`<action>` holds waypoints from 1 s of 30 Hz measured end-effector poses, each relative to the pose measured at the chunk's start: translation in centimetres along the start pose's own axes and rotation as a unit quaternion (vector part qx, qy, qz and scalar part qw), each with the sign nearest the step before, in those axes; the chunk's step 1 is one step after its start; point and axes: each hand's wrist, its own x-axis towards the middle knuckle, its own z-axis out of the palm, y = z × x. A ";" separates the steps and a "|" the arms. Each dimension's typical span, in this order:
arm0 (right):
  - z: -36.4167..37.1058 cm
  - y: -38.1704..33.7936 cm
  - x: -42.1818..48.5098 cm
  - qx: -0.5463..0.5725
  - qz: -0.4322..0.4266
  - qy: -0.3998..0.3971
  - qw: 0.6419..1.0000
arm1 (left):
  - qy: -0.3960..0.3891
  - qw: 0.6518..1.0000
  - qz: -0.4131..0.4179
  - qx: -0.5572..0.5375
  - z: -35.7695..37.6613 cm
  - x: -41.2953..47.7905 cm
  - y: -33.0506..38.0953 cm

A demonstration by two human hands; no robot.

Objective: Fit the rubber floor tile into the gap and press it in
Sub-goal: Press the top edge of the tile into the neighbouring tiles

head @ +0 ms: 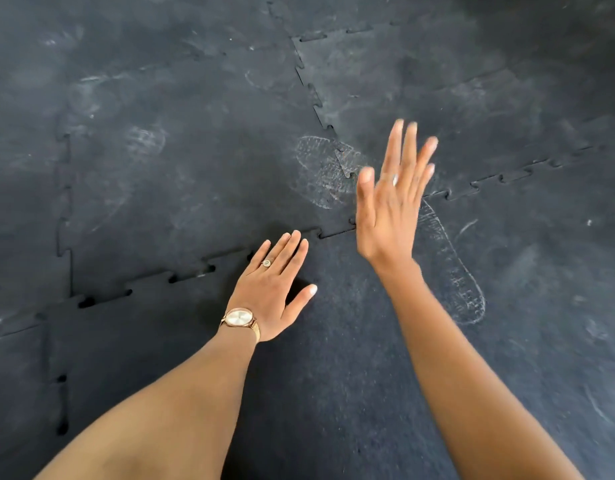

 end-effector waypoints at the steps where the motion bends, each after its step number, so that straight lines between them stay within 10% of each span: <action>1: 0.2 0.6 -2.3 -0.078 0.014 -0.075 0.994 | 0.002 1.000 0.001 0.006 0.0 0.1 -0.1; 4: 1.9 2.7 -5.9 -0.228 0.048 -0.231 0.945 | 0.003 1.000 0.003 0.017 0.1 0.1 0.0; 10: 0.2 1.9 -5.2 -0.138 0.047 -0.265 0.953 | 0.003 1.000 0.000 0.008 -0.5 -0.1 0.1; 17: -8.9 0.5 -7.7 -0.091 0.000 0.074 0.993 | 0.011 1.000 0.009 0.003 0.0 0.0 0.0; 21: -6.5 3.9 -15.4 -0.224 0.142 -0.165 0.950 | 0.021 1.000 0.012 0.005 0.3 0.0 -0.1; 30: -5.0 5.8 -15.3 -0.177 0.145 -0.177 0.957 | -0.007 0.995 -0.015 0.100 -0.1 -0.3 1.1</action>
